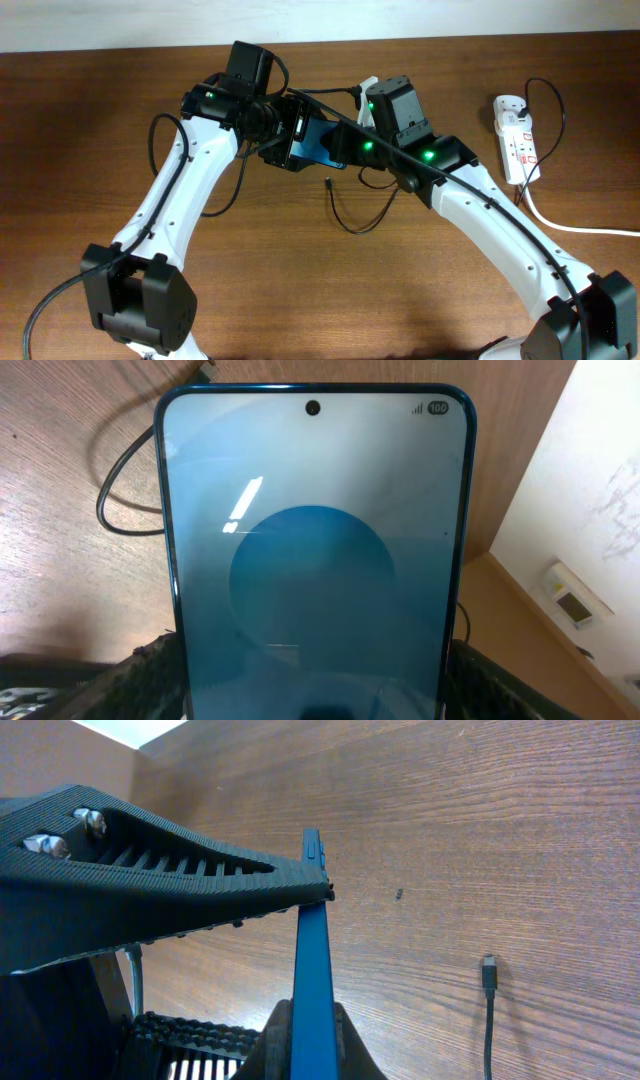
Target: Plug charger to phone and switch on socket
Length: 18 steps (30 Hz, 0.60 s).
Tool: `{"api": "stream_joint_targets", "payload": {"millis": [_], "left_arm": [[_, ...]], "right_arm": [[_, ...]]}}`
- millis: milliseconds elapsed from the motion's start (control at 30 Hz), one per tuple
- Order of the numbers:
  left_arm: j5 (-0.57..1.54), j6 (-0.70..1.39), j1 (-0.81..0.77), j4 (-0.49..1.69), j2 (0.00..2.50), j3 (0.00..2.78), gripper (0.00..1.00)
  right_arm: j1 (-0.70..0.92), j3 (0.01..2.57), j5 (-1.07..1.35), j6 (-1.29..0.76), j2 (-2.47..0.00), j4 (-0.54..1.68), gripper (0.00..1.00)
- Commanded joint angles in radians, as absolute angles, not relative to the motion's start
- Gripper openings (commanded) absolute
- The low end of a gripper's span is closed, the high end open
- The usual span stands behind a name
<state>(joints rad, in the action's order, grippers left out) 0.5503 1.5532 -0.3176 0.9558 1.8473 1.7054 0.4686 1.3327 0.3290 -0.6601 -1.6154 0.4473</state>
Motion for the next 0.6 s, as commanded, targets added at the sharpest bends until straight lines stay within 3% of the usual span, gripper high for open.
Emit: {"api": "stream_joint_targets", "payload": {"millis": [0,233,400,533,567], "left_arm": [[0.577,1.562,-0.318,0.962,1.800,1.703,0.03],[0.577,1.562,-0.318,0.958,1.801,1.703,0.40],[0.577,1.562,-0.318,0.958,1.801,1.703,0.81],[0.577,1.562,-0.318,0.959,1.800,1.703,0.99],[0.577,1.562,-0.318,0.958,1.801,1.703,1.00]], "right_arm": [[0.476,1.345,0.328,-0.603,-1.617,0.429,0.04],[0.435,1.346,0.367,-0.603,-1.616,0.430,0.04],[0.417,1.346,0.385,-0.603,-1.616,0.430,0.04],[0.417,1.346,0.385,-0.603,-1.616,0.430,0.04],[0.417,1.346,0.386,-0.604,-1.616,0.430,0.04]]}}
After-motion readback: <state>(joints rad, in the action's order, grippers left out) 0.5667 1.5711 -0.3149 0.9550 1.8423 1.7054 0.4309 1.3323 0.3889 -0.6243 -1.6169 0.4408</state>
